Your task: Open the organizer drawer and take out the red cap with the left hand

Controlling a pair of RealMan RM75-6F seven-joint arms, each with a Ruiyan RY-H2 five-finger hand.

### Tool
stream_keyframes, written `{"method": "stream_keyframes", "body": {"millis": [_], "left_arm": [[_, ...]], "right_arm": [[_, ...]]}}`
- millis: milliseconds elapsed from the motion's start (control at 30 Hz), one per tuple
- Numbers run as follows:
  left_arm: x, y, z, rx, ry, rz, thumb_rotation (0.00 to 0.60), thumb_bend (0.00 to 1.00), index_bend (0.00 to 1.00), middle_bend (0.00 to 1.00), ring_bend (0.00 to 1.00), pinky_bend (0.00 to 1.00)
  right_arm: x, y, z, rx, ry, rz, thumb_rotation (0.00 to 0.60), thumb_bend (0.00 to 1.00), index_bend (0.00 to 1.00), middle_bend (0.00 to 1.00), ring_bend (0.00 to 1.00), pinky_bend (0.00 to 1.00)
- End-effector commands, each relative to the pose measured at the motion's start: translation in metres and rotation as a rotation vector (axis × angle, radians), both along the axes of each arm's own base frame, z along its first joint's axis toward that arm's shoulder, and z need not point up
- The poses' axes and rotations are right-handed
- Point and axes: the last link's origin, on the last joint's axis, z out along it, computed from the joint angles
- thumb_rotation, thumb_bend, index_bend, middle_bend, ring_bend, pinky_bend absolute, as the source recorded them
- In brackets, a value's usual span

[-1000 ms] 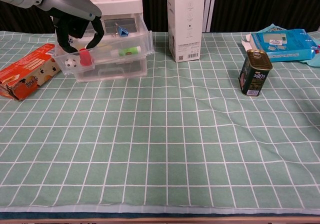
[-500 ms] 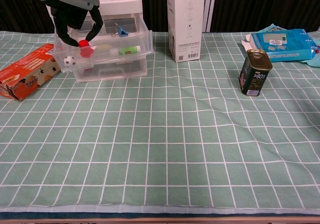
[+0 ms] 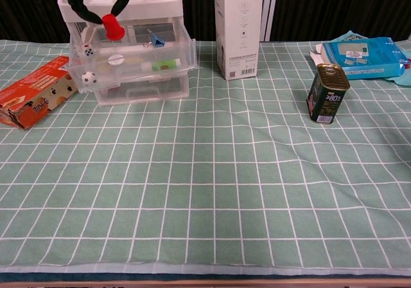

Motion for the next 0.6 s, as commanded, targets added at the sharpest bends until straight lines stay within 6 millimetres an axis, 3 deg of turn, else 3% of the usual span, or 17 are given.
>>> {"method": "stream_keyframes", "body": {"millis": [33, 300, 600], "left_arm": [[0.015, -0.014, 0.015, 0.007, -0.041, -0.048, 0.6, 0.33, 0.57, 1.0, 1.0, 1.0], [0.02, -0.063, 0.026, -0.052, -0.065, -0.131, 0.6, 0.33, 0.58, 1.0, 1.0, 1.0], [-0.009, -0.105, 0.005, -0.174, -0.02, -0.147, 0.6, 0.33, 0.57, 1.0, 1.0, 1.0]], "right_arm": [[0.0, 0.0, 0.0, 0.0, 0.001, 0.001, 0.6, 0.06, 0.0, 0.0, 0.0, 0.22], [0.001, 0.0, 0.0, 0.0, 0.002, 0.005, 0.6, 0.06, 0.0, 0.0, 0.0, 0.22], [0.001, 0.001, 0.0, -0.001, 0.001, 0.003, 0.6, 0.06, 0.0, 0.0, 0.0, 0.22]]}}
